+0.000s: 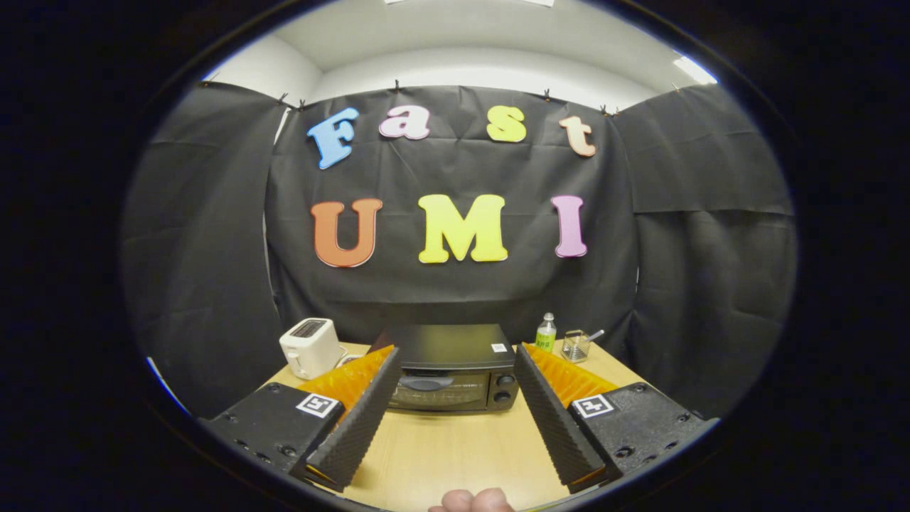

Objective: Open the toaster oven, put the food inside, and close the toaster oven door.

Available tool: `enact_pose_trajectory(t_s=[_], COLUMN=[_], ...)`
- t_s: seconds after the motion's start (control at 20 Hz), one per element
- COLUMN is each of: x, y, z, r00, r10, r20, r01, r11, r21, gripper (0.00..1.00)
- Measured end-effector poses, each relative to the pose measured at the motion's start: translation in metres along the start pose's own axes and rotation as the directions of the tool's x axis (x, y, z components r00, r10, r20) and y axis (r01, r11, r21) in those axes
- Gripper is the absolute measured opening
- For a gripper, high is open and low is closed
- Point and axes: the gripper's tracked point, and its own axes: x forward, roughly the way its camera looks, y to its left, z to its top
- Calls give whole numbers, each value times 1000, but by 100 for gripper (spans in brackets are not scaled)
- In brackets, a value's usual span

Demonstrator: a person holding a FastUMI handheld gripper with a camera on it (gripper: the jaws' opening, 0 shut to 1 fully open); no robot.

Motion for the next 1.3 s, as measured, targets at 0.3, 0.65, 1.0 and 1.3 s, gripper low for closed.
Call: enact_pose_trajectory(t_s=[0.3, 0.65, 1.0, 1.3], x=[67, 157, 220, 231], y=[1, 33, 56, 61], z=[-28, -64, -130, -152], r00=[994, 975, 940, 940], r10=[18, 93, 105, 63], r20=[-109, -203, -324, -334], r01=[-16, -90, -117, -81], r11=[1000, 996, 993, 996], r21=[13, 27, -18, -41], gripper=[100, 100, 100, 100])
